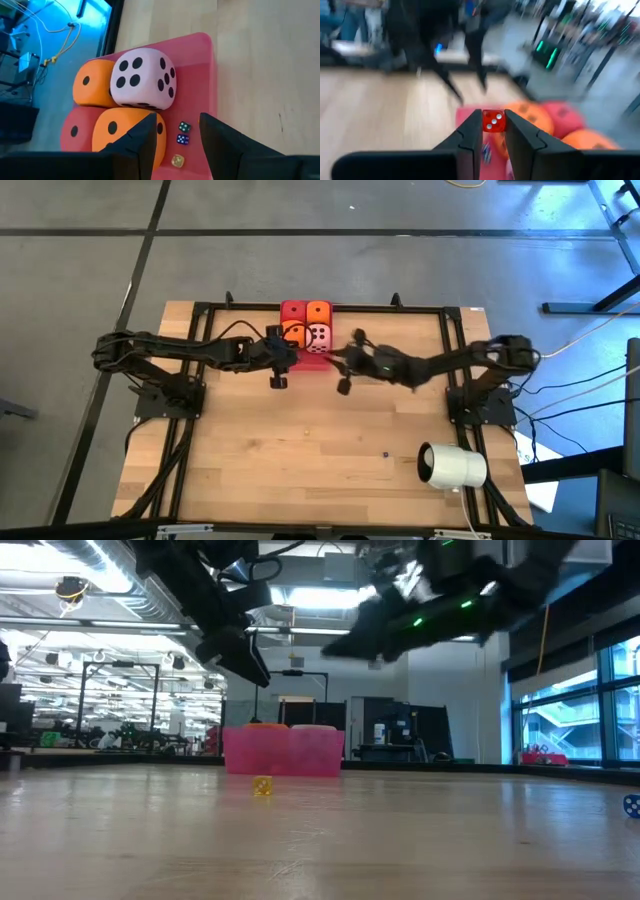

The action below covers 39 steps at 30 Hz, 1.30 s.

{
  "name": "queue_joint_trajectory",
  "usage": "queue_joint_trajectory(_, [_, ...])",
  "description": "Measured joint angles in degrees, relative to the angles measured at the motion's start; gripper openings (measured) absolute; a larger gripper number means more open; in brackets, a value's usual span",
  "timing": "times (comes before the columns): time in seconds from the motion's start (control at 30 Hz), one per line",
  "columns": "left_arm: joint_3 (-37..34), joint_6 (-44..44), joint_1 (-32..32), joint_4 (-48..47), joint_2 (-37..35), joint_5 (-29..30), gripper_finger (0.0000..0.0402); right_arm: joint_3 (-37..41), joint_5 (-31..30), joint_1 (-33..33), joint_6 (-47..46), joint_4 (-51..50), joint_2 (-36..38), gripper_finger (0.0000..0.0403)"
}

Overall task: Pick & Place Dice
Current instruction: Put the small red dice into the bin

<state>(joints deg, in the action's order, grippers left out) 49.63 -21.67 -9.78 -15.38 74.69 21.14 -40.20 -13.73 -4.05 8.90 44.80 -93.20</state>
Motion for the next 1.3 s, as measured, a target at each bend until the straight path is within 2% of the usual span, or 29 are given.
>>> queue_joint_trajectory(0.1, [0.00, 0.00, 0.00, 0.09, 0.00, -0.14, 0.0143, -6.36, 3.38, -2.67, -0.93, -11.33, -4.39, 0.0070])
queue_joint_trajectory(0.23, [0.00, 0.56, 0.00, 0.09, 0.00, -0.45, 0.0143, -14.29, 3.73, -5.35, 2.29, -25.81, -9.54, 0.0074])
queue_joint_trajectory(0.47, [-0.02, 1.54, 0.00, -0.20, 0.00, -3.26, 0.0143, -22.00, 4.14, -6.84, 5.99, -36.49, -14.83, 0.0106])
queue_joint_trajectory(0.8, [0.00, 1.57, 0.00, -0.19, 0.03, -5.87, 0.0143, -22.52, 3.65, -6.60, 4.06, -37.12, -14.85, 0.0175])
queue_joint_trajectory(1.07, [-0.01, 1.60, 0.00, -0.25, 0.03, -5.85, 0.0143, -22.52, -7.98, -6.60, 10.08, -37.27, -14.85, 0.0218])
queue_joint_trajectory(1.3, [-0.02, 1.55, 0.00, -0.25, 0.03, -5.85, 0.0143, -22.52, -5.11, -8.13, 12.91, -37.49, -14.85, 0.0237])
